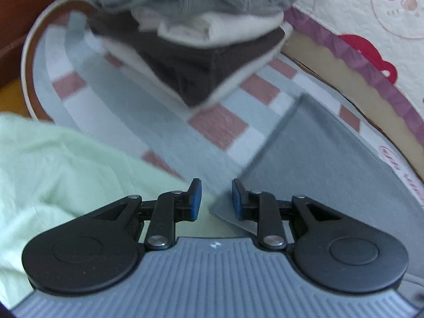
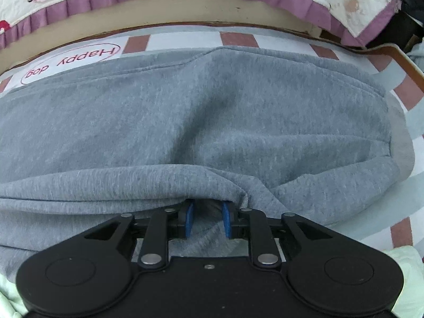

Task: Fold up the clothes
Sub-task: 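Open both grippers and release the folded grey garment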

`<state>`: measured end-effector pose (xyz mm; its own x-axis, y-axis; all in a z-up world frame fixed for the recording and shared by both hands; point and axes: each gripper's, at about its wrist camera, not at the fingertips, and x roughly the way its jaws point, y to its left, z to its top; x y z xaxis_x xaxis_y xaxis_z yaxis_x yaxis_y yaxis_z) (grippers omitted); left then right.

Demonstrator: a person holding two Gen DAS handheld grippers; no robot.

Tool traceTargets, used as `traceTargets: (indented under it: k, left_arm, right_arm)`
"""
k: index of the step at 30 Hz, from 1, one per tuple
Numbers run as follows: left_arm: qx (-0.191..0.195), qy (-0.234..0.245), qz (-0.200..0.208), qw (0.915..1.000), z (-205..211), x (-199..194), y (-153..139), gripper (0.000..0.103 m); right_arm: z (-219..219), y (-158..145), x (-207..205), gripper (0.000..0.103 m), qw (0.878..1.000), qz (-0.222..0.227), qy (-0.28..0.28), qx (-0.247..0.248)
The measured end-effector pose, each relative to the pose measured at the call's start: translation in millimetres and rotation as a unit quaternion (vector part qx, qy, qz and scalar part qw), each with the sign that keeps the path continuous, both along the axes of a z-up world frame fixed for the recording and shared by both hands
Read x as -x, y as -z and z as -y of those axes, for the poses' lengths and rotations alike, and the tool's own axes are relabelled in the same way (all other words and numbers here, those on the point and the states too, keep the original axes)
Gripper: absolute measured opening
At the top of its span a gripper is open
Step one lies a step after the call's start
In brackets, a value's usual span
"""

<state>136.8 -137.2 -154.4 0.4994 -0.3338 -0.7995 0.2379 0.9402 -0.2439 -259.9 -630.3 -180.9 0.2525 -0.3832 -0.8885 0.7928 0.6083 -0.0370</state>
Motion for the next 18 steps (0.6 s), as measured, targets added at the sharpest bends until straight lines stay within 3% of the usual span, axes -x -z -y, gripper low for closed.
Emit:
traceTargets:
  k: [4, 8, 11, 13, 16, 18]
  left_arm:
    - [0.002, 0.008, 0.006, 0.9999, 3, 6, -2, 0.024]
    - [0.002, 0.013, 0.013, 0.9998, 9, 7, -9, 0.024]
    - [-0.01, 0.021, 0.023, 0.9995, 16, 10, -11, 0.025]
    - [-0.024, 0.024, 0.031, 0.9989, 21, 12, -11, 0.025]
    - [-0.026, 0.037, 0.058, 0.9973, 24, 18, -15, 0.015]
    - [-0.032, 0.044, 0.071, 0.996, 26, 20, -19, 0.013]
  right_arm:
    - [-10, -14, -2, 0.039, 0.999, 0.019, -0.026, 0.009]
    - [-5, -26, 6, 0.043, 0.992, 0.104, -0.01, -0.072]
    - [8, -23, 18, 0.048, 0.961, 0.206, 0.04, -0.182]
    - [15, -10, 22, 0.051, 0.924, 0.264, 0.081, -0.264]
    - [18, 8, 18, 0.059, 0.882, 0.298, 0.123, -0.344]
    - [18, 15, 12, 0.062, 0.867, 0.299, 0.148, -0.369]
